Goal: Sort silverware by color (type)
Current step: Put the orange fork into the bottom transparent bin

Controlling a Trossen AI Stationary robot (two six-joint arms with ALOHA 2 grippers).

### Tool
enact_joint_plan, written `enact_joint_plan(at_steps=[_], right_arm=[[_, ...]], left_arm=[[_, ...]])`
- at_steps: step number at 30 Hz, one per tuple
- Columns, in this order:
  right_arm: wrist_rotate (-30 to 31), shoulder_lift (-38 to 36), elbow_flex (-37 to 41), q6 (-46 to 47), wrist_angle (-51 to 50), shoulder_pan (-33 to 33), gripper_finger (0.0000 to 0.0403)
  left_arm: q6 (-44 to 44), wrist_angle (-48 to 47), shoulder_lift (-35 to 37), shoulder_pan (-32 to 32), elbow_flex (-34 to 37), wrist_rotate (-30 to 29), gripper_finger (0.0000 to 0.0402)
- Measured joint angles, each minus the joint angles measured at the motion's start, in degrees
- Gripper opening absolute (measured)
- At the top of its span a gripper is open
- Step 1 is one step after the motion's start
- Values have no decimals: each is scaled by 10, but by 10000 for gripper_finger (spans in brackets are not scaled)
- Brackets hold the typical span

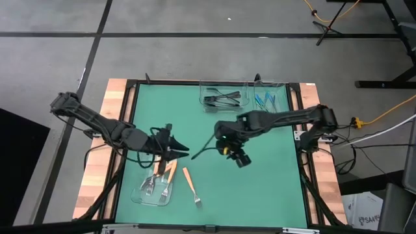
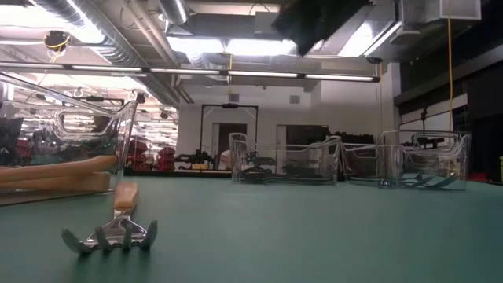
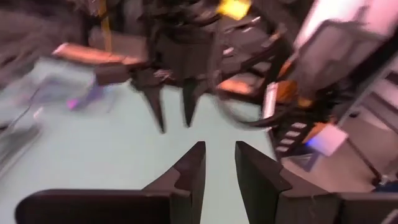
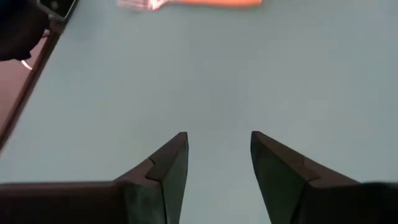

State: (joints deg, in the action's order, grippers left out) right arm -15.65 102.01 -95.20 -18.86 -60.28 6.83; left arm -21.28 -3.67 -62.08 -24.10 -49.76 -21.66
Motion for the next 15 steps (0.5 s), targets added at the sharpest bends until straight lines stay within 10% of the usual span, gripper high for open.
enact_joint_plan(at_steps=[15], right_arm=[[169,-101,0,222,-115,155,167]], left_arm=[[84,191,-155,61,-24,209,80]])
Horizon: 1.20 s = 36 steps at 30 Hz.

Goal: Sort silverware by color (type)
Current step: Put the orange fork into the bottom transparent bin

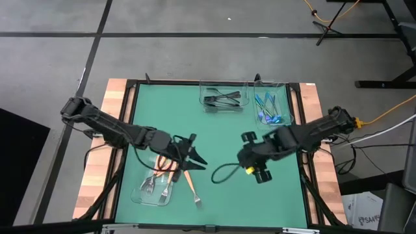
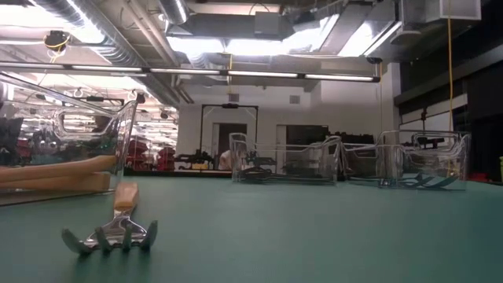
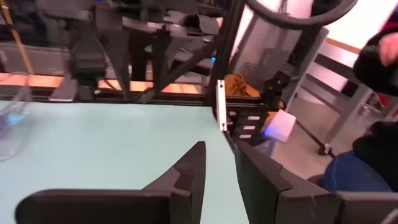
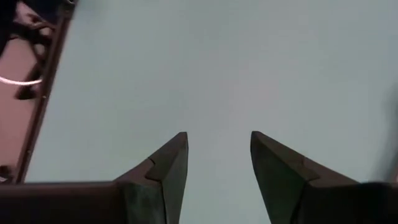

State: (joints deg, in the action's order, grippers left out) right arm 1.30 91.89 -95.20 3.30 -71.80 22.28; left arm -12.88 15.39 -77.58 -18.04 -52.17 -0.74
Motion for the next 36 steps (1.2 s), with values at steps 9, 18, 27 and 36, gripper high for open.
enact_joint_plan(at_steps=[9,18,27,36], right_arm=[[148,-19,0,143,-67,111,167],[230,-21,0,239,-96,198,167],[235,-21,0,292,-83,229,167],[233,-20,0,298,-73,227,167]], left_arm=[[46,-121,-120,26,-162,102,80],[109,-372,-249,10,-355,123,80],[163,-555,-339,-41,-434,71,80],[162,-575,-369,-72,-434,54,80]])
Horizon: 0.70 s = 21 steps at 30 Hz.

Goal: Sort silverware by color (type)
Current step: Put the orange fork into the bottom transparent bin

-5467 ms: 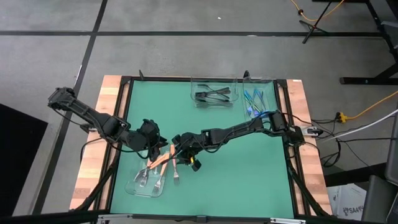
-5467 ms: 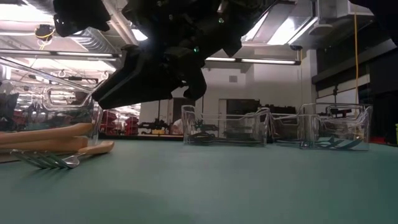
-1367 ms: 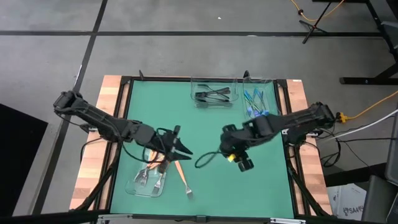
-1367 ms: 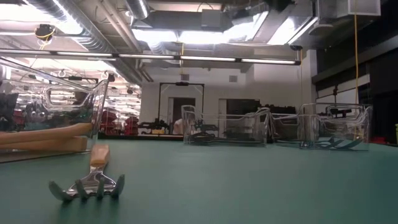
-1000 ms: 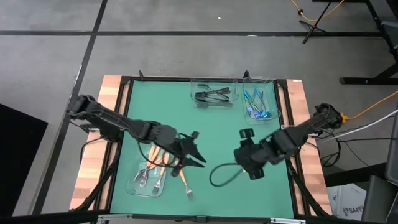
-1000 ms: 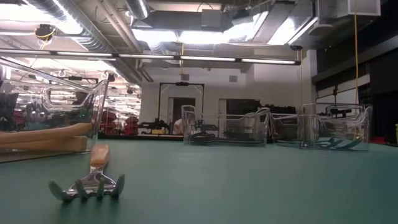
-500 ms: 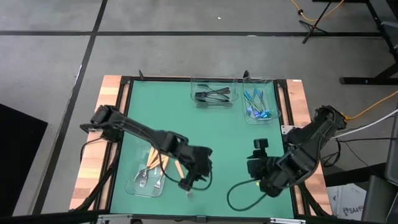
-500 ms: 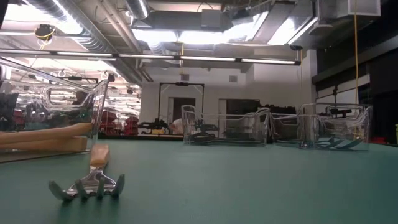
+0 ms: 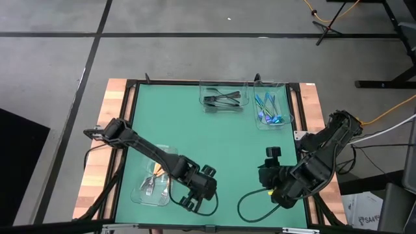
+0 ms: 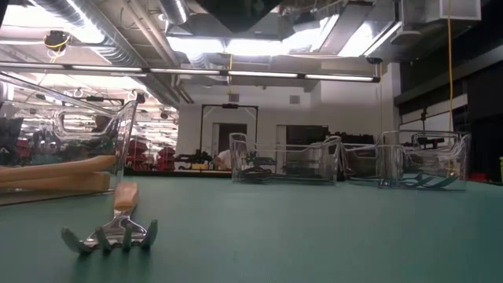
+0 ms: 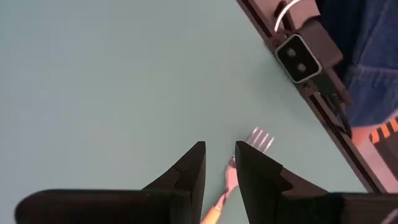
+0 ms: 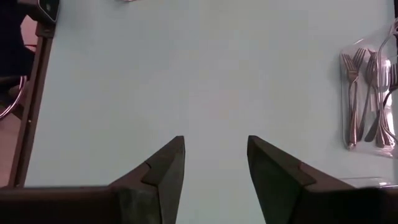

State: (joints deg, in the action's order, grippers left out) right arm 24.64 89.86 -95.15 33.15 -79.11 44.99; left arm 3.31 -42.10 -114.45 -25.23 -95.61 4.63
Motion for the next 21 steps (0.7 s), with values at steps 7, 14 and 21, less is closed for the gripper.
enact_joint_plan(at_steps=[7,14,21], right_arm=[[0,0,0,0,2,0,167],[0,0,0,0,16,0,167],[0,0,0,0,17,0,167]], left_arm=[[19,-38,-4,-8,14,-1,80],[60,-61,-4,-9,65,-12,80],[137,-54,-4,-8,109,-39,80]])
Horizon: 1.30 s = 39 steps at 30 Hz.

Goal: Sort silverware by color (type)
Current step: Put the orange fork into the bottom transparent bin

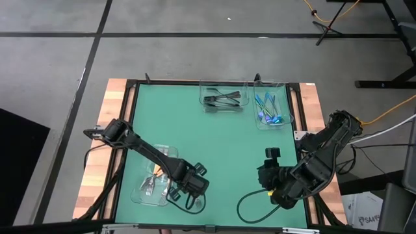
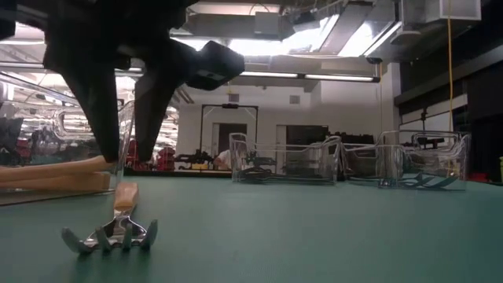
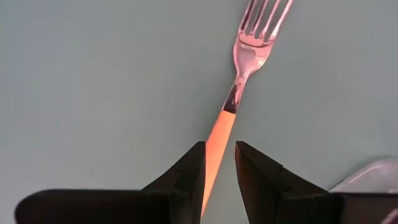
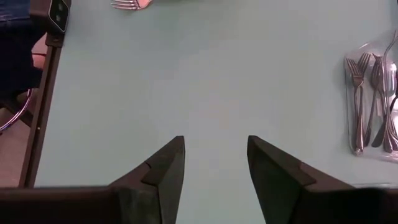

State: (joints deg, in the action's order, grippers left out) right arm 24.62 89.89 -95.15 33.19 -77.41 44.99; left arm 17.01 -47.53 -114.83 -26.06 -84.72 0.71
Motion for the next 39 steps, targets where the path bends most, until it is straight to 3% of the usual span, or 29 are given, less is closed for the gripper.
enact_joint_plan(at_steps=[13,39], right_arm=[[0,0,0,0,12,0,167],[-1,0,0,0,11,0,167]], left_arm=[[105,28,0,0,34,-14,80],[164,33,-19,2,33,-5,80]])
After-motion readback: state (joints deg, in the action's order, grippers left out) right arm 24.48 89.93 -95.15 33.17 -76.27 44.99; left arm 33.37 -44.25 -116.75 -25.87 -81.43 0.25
